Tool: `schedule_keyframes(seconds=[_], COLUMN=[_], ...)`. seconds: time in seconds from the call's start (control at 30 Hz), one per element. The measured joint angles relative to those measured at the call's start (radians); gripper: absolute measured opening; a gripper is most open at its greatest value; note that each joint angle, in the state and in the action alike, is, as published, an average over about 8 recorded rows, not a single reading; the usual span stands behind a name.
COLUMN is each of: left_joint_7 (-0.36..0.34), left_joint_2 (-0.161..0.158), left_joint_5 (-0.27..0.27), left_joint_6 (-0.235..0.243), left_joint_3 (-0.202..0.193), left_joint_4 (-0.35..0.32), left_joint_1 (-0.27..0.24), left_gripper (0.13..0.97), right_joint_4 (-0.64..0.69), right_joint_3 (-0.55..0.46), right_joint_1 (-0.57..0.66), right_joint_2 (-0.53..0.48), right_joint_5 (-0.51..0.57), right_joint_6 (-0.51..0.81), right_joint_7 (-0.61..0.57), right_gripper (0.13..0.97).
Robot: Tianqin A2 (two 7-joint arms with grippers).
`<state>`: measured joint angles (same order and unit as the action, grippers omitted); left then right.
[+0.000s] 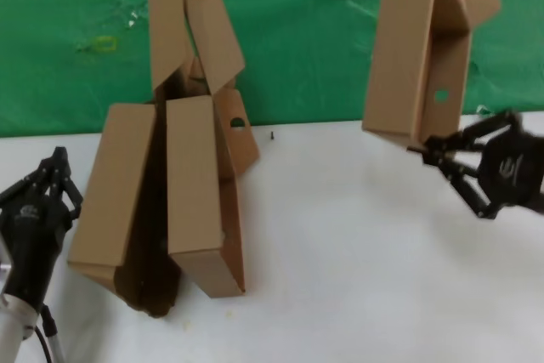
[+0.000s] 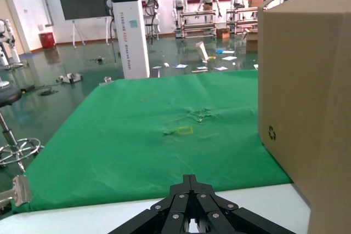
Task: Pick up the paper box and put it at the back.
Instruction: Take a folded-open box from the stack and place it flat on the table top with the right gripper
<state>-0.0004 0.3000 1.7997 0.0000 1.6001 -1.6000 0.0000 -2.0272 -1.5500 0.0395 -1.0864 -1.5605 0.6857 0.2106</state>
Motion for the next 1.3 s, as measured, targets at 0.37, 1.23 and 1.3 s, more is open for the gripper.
schedule_keyframes(seconds=[0.37, 1.23, 1.3], left_joint_7=[0.0, 0.0, 0.0], left_joint_2=[0.0, 0.0, 0.0], left_joint_5=[0.0, 0.0, 0.0], left_joint_6=[0.0, 0.0, 0.0], left_joint_3=[0.0, 0.0, 0.0], left_joint_4=[0.0, 0.0, 0.0], left_joint_1=[0.0, 0.0, 0.0], left_gripper=[0.143, 0.143, 0.143], right_joint_4=[0.165, 0.864, 0.891], right_joint_3=[-0.111, -0.612, -0.628], right_joint_1=[0.461, 1.154, 1.163], right_joint_2=[0.299, 0.818, 0.831], right_joint_5=[0.452, 1.002, 1.004], right_joint_6=[0.432, 0.706, 0.695], right_joint_7=[0.078, 0.21, 0.215], right_gripper=[0.149, 0.148, 0.148])
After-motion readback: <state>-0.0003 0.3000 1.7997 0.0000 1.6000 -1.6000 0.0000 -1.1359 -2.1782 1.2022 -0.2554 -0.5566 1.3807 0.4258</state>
